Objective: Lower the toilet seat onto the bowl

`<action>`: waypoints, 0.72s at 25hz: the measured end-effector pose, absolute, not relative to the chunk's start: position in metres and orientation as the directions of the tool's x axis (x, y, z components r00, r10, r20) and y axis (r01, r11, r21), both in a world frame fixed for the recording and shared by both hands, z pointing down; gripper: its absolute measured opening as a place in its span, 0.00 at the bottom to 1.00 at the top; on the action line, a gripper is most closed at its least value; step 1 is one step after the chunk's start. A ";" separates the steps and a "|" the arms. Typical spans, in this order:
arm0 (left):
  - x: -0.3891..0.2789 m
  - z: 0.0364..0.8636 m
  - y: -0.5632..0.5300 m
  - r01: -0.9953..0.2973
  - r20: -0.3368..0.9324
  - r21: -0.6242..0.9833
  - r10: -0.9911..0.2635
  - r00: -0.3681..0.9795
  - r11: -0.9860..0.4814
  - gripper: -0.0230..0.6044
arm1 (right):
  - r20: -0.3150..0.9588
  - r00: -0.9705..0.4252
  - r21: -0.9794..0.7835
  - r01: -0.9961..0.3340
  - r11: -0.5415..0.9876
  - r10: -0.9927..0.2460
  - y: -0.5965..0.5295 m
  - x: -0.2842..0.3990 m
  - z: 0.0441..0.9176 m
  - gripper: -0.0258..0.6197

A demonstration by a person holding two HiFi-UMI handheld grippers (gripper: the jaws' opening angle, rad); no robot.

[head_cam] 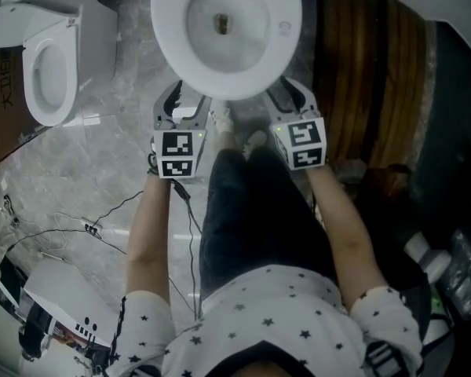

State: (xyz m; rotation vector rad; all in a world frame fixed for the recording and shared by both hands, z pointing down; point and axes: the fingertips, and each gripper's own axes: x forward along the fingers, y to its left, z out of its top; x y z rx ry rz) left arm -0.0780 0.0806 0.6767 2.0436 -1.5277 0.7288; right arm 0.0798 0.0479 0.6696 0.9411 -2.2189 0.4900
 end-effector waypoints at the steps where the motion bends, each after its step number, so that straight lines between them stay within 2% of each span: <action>1: -0.078 0.679 0.081 -0.964 0.670 0.069 -0.704 0.235 -0.256 0.45 | 0.705 -0.517 -0.080 -0.739 0.669 -0.485 0.048 0.080 0.671 0.31; 18: -0.080 0.708 0.087 -0.973 0.694 0.089 -0.688 0.215 -0.214 0.45 | 0.712 -0.519 -0.102 -0.743 0.662 -0.472 0.054 0.081 0.698 0.31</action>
